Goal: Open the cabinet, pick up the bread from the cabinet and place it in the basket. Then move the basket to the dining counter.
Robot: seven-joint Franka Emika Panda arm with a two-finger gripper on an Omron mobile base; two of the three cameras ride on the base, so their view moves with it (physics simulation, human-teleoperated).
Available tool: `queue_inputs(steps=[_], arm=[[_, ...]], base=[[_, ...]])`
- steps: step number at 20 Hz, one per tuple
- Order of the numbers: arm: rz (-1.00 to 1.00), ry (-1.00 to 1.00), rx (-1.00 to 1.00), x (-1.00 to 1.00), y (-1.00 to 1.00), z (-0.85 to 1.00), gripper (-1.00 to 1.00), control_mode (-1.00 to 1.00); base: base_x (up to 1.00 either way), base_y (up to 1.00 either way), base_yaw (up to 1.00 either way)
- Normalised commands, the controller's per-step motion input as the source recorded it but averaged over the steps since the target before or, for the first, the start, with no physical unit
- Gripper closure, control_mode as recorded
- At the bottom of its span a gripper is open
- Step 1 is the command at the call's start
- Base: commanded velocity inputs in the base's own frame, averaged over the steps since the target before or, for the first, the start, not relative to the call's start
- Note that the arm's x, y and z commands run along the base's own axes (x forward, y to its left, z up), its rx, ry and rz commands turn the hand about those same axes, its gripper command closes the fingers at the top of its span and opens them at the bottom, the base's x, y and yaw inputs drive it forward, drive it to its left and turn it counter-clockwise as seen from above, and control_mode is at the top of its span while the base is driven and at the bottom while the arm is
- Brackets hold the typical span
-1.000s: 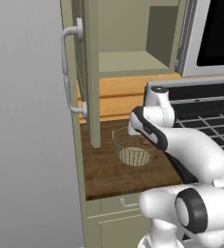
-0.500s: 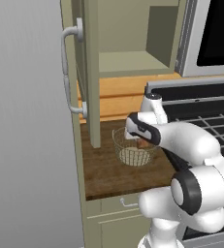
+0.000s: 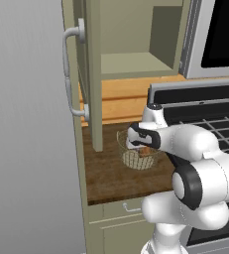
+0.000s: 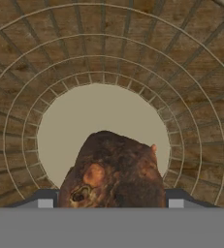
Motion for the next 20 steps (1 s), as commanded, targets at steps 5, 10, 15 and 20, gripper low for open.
queue_inputs(steps=[5,10,15,20], arm=[[0.01,0.0,0.0,0.0,0.03,-0.01,-1.0,-1.0],[0.0,0.0,0.0,0.0,0.03,0.0,-1.0,-1.0],[0.0,0.0,-0.01,0.0,0.0,0.1,-1.0,-1.0],[0.0,0.0,0.0,-0.04,0.0,0.43,-1.0,-1.0]], base=[[0.0,0.0,0.0],[0.0,0.0,0.0],[0.0,0.0,0.0],[0.0,0.0,0.0]])
